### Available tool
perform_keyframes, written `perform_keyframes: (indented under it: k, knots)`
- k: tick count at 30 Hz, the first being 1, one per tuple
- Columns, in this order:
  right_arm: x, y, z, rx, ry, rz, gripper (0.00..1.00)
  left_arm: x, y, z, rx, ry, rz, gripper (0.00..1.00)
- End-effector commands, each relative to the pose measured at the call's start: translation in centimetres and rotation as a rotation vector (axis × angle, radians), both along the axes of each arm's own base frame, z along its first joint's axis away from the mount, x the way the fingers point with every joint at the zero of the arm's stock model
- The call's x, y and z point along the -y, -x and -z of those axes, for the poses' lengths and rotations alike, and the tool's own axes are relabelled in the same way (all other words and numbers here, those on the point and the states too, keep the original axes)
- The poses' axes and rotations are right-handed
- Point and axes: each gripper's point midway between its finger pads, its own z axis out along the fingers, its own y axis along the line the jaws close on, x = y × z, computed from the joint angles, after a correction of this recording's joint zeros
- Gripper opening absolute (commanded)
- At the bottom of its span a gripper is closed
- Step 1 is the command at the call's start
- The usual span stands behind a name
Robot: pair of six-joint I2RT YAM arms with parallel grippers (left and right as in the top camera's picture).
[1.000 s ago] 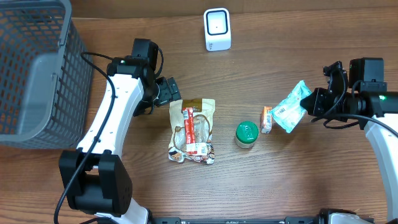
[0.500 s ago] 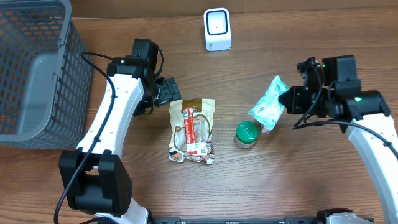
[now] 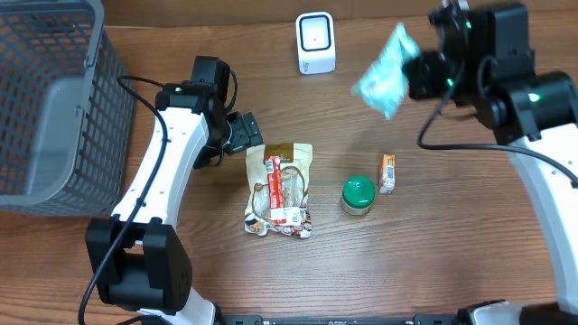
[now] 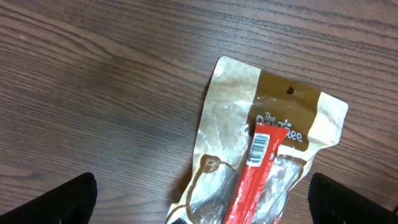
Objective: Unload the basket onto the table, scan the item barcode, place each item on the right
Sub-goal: 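Lift the wipes pack with the right gripper and carry it back, then hold the wipes pack up in front of the white barcode scanner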
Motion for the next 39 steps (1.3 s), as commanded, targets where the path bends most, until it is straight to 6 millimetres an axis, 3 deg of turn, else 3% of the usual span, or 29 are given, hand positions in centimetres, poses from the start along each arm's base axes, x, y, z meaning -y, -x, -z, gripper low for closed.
perform_keyframes:
  k: [1,7,12,18,21,26,39]
  knots:
    - [-1.4,-2.4,-1.9,0.159,0.122,-0.029,0.03,0.2,-0.5,-1.4,0.044,0.01,-0.003,1.0]
    - [-2.6,-6.1,-2.9,0.348,0.301,-0.003,0.03,0.2,-0.5,-1.4,0.044,0.01,-0.003,1.0]
    - [-4.7,-10.0,-1.6,0.474,0.513,0.005,0.04,0.2,-0.5,-1.4,0.044,0.01,-0.003,1.0]
    - [-5.8,-13.1,-0.4,0.555,0.588,0.134,0.04,0.2,-0.5,-1.4,0.044,0.01,-0.003,1.0]
    - [-5.9,-14.2,-0.2,0.592,0.597,0.222,0.04,0.2,-0.5,-1.4,0.044,0.01,-0.004,1.0]
    - [-7.7,-15.5,1.2,0.645,0.578,0.278,0.04,0.2,-0.5,-1.4,0.044,0.01,-0.003,1.0]
    - [-10.3,-18.4,7.1,0.705,0.557,0.342,0.04,0.2,-0.5,-1.4,0.044,0.01,-0.003,1.0]
